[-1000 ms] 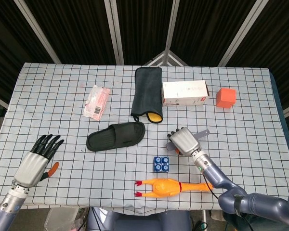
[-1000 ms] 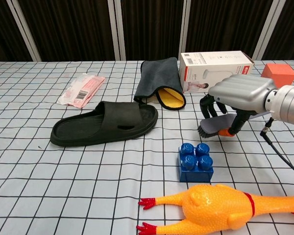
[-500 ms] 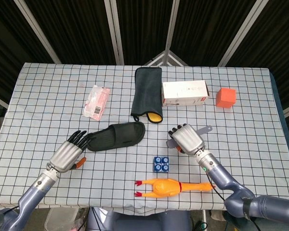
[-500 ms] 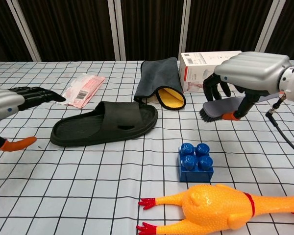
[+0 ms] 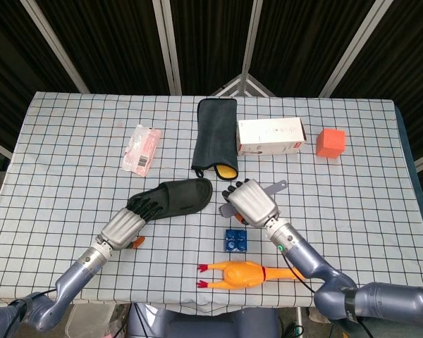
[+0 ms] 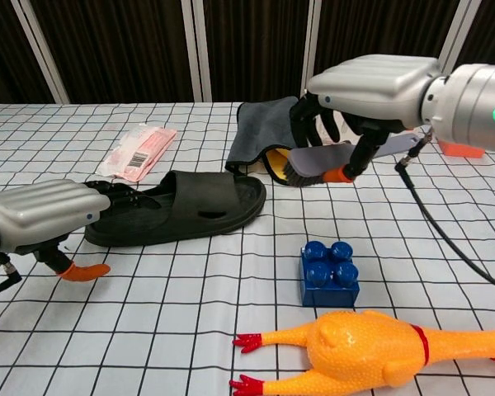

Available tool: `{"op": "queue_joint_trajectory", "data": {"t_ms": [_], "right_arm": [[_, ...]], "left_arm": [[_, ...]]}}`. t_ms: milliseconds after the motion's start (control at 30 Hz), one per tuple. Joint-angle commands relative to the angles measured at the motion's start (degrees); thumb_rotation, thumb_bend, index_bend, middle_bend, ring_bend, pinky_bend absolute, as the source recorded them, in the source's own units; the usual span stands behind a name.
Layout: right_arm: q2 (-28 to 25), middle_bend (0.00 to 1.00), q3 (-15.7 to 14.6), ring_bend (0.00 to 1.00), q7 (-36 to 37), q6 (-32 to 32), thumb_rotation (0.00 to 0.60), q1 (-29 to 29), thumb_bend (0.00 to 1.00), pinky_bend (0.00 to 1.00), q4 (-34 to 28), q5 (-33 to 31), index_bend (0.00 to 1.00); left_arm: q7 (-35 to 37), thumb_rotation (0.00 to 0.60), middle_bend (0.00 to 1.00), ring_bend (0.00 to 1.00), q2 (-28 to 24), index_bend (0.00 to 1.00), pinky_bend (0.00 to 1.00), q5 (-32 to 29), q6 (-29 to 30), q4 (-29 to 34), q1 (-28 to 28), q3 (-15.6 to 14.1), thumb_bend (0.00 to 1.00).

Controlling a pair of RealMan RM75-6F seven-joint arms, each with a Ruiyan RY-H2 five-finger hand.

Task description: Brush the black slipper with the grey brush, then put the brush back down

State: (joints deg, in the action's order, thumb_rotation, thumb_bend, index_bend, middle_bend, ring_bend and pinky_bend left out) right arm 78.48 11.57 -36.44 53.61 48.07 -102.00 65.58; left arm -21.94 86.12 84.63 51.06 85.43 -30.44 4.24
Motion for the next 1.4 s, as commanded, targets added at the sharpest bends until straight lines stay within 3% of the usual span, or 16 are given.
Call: {"op": "queue_joint_trajectory", "data": {"t_ms": [33,333,633,967,1400], "right_arm": [[1.6,0.52,1.4,0.49,-3.0,-0.2,0.600,2.1,0.74,0.57,-1.6,-2.8,0.67],[3.3,0.52,1.3,0.49,-7.3,0.9,0.600,4.5,0.74,0.57,-3.3,-7.0,0.67],[4.8,0.52,1.8,0.49,-7.4,0.9,0.600,6.5,0.74,0.57,-2.2,-9.2,0.67],[7.6,0.53,3.3,0.50,-6.4,0.7,0.600,9.2,0.74,0.57,-0.1,-10.7,0.68],[15.9,0.53,6.0,0.50,-3.0,1.0,0.600,13.9,0.74,0.57,7.6,-11.5,0.68]], "left_arm": [[-1.1,0.553,0.06,0.00,-0.7,0.00,0.08,-1.2,-0.6,1.3,-0.5,-0.1,0.51],[-2.4,0.553,0.06,0.00,-2.9,0.00,0.08,-5.2,-1.6,4.0,-0.7,-0.6,0.58],[-3.4,0.555,0.07,0.00,-3.2,0.00,0.08,-11.0,-4.5,3.4,-2.0,-0.6,0.58],[-3.6,0.552,0.07,0.00,-2.6,0.00,0.08,-12.9,-5.5,2.1,-3.4,-1.0,0.58],[-2.8,0.542,0.07,0.00,-3.3,0.00,0.08,-13.6,-4.9,2.3,-4.3,-1.8,0.58]]}}
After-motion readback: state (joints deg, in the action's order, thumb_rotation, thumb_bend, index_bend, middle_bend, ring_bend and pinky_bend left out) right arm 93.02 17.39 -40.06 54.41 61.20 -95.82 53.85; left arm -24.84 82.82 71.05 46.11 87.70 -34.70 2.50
